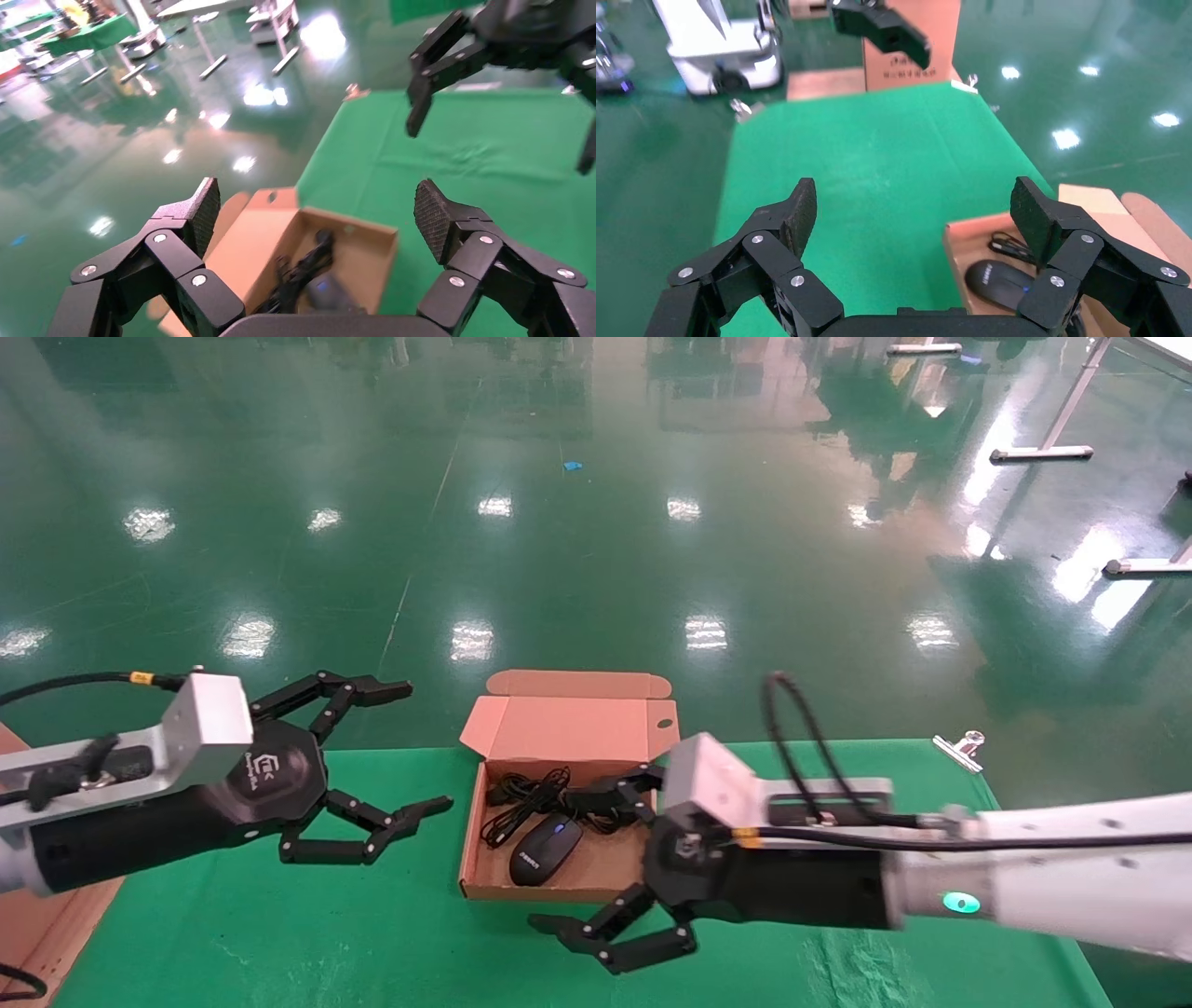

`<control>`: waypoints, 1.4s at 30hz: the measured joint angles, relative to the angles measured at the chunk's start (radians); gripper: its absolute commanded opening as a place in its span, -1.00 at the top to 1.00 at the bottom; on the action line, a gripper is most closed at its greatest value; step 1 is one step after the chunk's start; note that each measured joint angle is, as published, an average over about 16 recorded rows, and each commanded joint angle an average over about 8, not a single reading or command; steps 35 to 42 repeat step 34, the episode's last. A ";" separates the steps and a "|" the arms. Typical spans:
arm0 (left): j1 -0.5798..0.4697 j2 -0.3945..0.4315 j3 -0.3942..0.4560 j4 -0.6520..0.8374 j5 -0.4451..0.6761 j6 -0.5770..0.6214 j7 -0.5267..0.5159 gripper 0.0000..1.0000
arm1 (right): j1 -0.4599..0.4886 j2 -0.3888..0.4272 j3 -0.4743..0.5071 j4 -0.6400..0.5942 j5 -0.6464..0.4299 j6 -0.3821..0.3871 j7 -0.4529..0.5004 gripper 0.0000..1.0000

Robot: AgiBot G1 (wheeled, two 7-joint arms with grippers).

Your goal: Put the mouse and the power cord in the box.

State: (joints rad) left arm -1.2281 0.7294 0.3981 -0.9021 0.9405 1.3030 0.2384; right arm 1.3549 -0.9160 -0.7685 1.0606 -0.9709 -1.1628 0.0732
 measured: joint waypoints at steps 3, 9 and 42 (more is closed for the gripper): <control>0.019 -0.015 -0.015 -0.048 -0.026 0.024 -0.053 -1.00 | -0.035 0.038 0.061 0.028 0.030 -0.042 0.014 -1.00; 0.058 -0.044 -0.045 -0.144 -0.079 0.072 -0.160 -1.00 | -0.105 0.114 0.183 0.084 0.090 -0.125 0.043 -1.00; 0.166 -0.127 -0.128 -0.412 -0.228 0.208 -0.448 -1.00 | -0.302 0.327 0.526 0.240 0.259 -0.358 0.120 -1.00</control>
